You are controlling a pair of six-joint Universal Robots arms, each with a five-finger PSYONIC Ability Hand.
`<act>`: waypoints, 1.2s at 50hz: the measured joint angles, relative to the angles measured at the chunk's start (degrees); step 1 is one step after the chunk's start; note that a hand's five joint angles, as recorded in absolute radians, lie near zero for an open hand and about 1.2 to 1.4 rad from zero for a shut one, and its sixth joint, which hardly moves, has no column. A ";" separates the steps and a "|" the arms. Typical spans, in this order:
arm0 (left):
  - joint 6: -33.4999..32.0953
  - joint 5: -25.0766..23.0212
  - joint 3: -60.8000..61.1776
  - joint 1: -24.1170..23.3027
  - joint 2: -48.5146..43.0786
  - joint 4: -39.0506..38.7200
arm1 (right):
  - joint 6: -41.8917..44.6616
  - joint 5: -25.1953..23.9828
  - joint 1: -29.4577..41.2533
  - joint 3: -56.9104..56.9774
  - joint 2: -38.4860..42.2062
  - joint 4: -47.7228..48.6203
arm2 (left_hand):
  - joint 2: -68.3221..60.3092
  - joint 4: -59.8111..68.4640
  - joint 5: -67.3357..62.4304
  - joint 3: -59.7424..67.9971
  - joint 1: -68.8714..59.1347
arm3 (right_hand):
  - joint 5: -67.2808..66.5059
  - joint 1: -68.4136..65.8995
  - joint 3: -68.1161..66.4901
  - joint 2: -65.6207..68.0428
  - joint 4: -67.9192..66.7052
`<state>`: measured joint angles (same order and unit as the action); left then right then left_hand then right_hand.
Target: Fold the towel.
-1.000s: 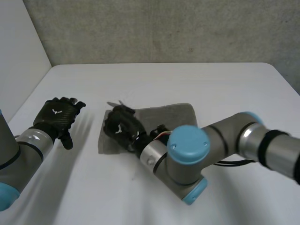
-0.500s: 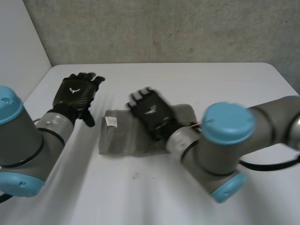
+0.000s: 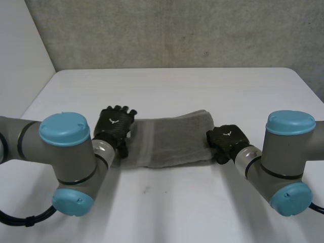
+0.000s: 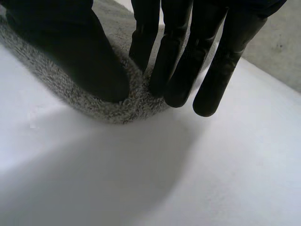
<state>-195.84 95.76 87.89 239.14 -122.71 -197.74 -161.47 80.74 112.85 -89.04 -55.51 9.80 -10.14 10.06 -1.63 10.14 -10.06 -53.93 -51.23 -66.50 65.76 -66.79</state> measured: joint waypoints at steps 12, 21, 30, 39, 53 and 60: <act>-1.31 0.30 8.16 5.33 9.82 -0.03 | 8.53 0.56 6.51 8.96 -3.19 3.31 | 0.00 0.00 0.00 0.00 0.00 | -1.68 -0.47 -1.26 1.22 -1.34; -0.97 -0.12 14.05 13.11 18.37 0.00 | 12.35 -3.77 22.24 22.90 5.14 1.67 | 0.01 0.00 0.00 -0.01 0.00 | -2.17 -0.47 -1.29 1.22 -1.35; -0.60 -0.86 15.40 15.83 21.67 0.07 | 13.48 -7.07 27.78 28.62 14.28 0.45 | 0.07 -0.02 0.00 -0.05 0.01 | 8.94 5.79 12.74 -11.17 12.89; -0.15 -2.27 11.64 11.20 21.27 -0.25 | -1.53 4.61 21.67 26.56 5.37 0.53 | 0.20 -0.13 0.00 -0.26 0.07 | 50.74 39.66 54.65 -53.28 53.72; 9.48 -2.49 0.83 1.78 7.39 2.50 | -17.60 -1.06 13.57 27.79 10.61 -7.50 | 0.11 0.00 0.00 -0.14 0.03 | 50.93 39.66 54.65 -53.35 53.72; 9.89 -2.33 0.71 2.54 2.93 5.07 | -16.59 -1.64 13.55 31.18 14.97 -10.74 | 0.12 -0.02 0.00 -0.14 0.05 | 50.94 39.66 54.65 -53.35 53.72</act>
<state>-185.96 93.43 88.60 241.68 -119.78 -192.67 -178.06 79.10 126.40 -57.87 -40.55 -0.94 -10.02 10.04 -1.63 10.00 -10.01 -2.99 -11.57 -11.85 12.41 -13.06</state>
